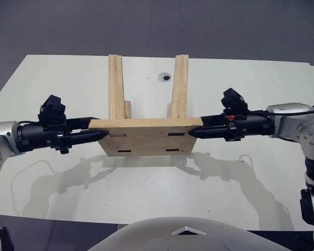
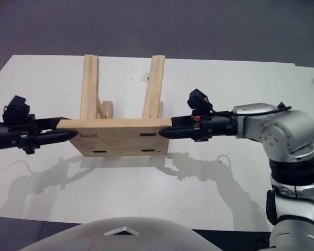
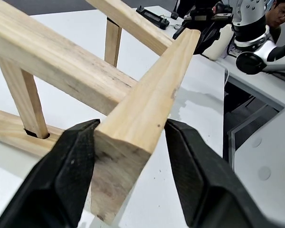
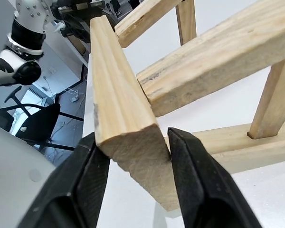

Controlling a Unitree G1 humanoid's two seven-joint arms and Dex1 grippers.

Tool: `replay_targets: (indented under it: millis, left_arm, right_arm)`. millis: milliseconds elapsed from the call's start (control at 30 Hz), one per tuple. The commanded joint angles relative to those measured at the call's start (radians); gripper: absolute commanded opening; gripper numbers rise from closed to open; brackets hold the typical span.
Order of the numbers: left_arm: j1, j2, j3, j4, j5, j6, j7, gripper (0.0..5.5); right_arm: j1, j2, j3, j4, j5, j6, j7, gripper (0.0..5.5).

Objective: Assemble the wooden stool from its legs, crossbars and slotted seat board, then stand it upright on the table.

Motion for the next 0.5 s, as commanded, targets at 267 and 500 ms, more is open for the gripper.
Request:
replay_targets:
  millis: [267, 500]
  left_arm:
    - [-0.656, -0.258, -0.010, 0.283, -0.236, 0.509, 0.404, 2.22]
    - [-0.950, -0.496, 0.239, 0.684, -0.088, 0.549, 0.807, 2.22]
  right_arm:
    - [-0.278, 0.374, -0.080, 0.252, 0.910, -0.093, -0.963, 1.82]
    - [-0.369, 0.690, -0.180, 0.360, 0.983, -0.511, -1.555, 1.82]
